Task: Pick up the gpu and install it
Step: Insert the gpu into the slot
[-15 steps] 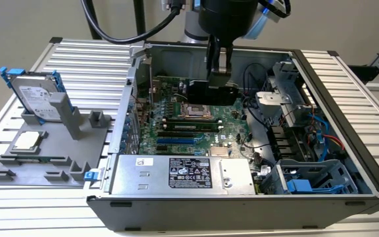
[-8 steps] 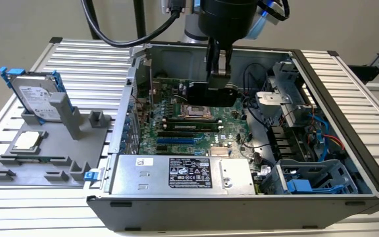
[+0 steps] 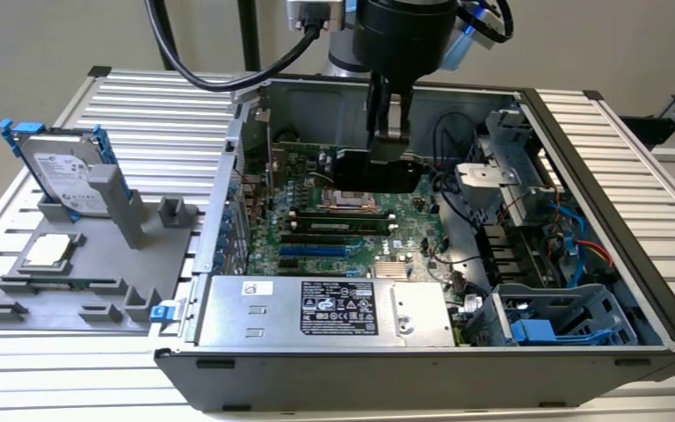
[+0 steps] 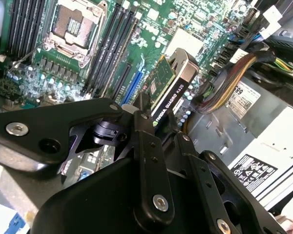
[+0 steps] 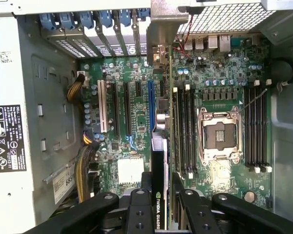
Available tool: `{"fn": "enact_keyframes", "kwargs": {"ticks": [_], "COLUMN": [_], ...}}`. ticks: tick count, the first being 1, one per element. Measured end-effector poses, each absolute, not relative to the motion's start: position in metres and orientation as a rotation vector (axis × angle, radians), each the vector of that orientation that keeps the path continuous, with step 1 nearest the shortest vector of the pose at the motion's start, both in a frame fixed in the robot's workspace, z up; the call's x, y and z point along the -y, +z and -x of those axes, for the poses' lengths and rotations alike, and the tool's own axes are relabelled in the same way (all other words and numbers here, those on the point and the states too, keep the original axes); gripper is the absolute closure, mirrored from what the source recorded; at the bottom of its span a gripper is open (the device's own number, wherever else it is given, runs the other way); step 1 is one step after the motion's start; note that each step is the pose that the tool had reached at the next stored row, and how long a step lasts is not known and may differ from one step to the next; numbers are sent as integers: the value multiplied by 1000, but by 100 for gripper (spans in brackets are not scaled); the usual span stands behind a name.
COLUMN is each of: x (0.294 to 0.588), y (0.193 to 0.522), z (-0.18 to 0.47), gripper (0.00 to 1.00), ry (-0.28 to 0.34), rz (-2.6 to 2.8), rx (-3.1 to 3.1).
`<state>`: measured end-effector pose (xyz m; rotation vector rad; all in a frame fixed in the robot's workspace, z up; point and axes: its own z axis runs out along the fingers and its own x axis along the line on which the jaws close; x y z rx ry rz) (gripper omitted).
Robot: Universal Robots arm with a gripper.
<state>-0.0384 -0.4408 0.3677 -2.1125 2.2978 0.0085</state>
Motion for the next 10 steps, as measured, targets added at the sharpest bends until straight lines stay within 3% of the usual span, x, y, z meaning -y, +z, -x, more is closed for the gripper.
{"fn": "enact_keyframes", "kwargs": {"ticks": [10], "x": [441], "y": [364], "z": [38], "gripper": [100], "ry": [9], "rz": [2112], "rx": [-2298]}}
